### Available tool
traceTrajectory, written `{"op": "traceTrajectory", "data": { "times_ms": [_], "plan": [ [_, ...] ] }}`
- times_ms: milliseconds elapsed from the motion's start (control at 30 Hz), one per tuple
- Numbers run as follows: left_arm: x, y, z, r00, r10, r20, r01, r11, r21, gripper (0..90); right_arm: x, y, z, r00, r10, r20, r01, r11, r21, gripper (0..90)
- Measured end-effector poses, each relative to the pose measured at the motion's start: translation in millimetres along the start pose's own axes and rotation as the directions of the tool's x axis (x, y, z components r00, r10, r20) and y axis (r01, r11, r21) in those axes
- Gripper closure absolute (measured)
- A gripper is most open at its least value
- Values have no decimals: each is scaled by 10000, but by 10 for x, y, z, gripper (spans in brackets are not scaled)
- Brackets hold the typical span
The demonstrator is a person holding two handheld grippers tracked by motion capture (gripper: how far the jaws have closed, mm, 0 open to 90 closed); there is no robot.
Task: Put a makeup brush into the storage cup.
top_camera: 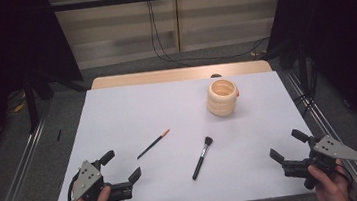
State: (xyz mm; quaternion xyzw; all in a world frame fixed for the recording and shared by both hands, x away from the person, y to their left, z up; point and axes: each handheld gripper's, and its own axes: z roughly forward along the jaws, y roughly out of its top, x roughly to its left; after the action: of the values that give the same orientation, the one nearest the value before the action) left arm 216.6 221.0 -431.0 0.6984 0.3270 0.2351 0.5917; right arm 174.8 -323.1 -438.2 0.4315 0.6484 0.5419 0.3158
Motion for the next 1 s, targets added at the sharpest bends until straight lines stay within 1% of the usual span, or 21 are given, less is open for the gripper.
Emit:
{"op": "traceTrajectory", "data": {
  "times_ms": [33, 67, 133, 200, 233, 333, 400, 467, 500, 533, 567, 600, 667, 700, 867, 900, 1000],
  "plan": [
    [-6, 16, 2, 9999, 6, 141, -5, 10000, -45, 6, 8, 2, 2, 9999, -38, -107, 38, 10000, 28, 1],
    [-6, 25, 7, 9998, 55, 165, -54, 10000, -39, 5, 8, 2, 4, 9999, -57, -148, 58, 10000, 36, 0],
    [-14, 37, 11, 9999, 1, 143, 0, 10000, -65, 6, 6, 1, 7, 9999, -60, -110, 60, 10000, 17, 1],
    [-11, 61, 23, 9998, 77, 205, -76, 10000, -56, 6, 1, -1, 7, 10000, -32, -79, 32, 10000, 7, 1],
    [-17, 78, 35, 9997, 98, 241, -98, 10000, -11, 6, -3, -3, 2, 9999, 52, -133, -51, 10000, 72, 1],
    [-23, 100, 56, 9994, 159, 314, -161, 9998, 77, 9, -1, -4, 5, 9998, 114, -136, -114, 9999, 21, 0],
    [-20, 118, 72, 9991, 206, 384, -213, 9996, 177, 8, 0, -4, 7, 9998, 92, -180, -93, 9999, -46, 0],
    [-21, 129, 78, 9992, 178, 349, -184, 9997, 168, 8, 1, -3, 7, 9998, 56, -204, -57, 10000, -53, 0],
    [-19, 147, 81, 9987, 234, 451, -241, 9996, 140, 8, 6, -2, 6, 9995, 89, -312, -91, 9999, -74, 0],
    [-21, 163, 77, 9988, 307, 381, -314, 9993, 184, 8, 6, -2, 6, 9994, 72, -333, -75, 9999, -67, 0],
    [-21, 183, 74, 9985, 383, 395, -389, 9991, 151, 7, 7, -1, 7, 9994, 96, -318, -99, 9999, -77, 0],
    [-15, 215, 83, 9986, 386, 349, -392, 9991, 159, 6, 8, -3, 11, 9996, 113, -261, -115, 9999, -90, 0],
    [-11, 225, 95, 9988, 357, 341, -363, 9992, 176, 6, 3, -4, 11, 9996, 97, -261, -99, 9999, -77, 0],
    [-7, 244, 121, 9987, 397, 332, -405, 9988, 263, 6, 1, -4, 6, 9992, 167, -363, -167, 9999, 5, 0],
    [-12, 277, 190, 9984, 358, 430, -375, 9985, 399, 7, 0, -5, 7, 9992, 167, -374, -167, 9999, 2, 0],
    [7, 298, 224, 9980, 406, 488, -425, 9983, 389, 8, 2, -5, 7, 9991, 169, -393, -169, 9999, -2, 0],
    [26, 328, 265, 9977, 382, 555, -406, 9982, 437, 7, 0, -6, 8, 9992, 130, -385, -131, 9999, -27, 0]
  ]
}}
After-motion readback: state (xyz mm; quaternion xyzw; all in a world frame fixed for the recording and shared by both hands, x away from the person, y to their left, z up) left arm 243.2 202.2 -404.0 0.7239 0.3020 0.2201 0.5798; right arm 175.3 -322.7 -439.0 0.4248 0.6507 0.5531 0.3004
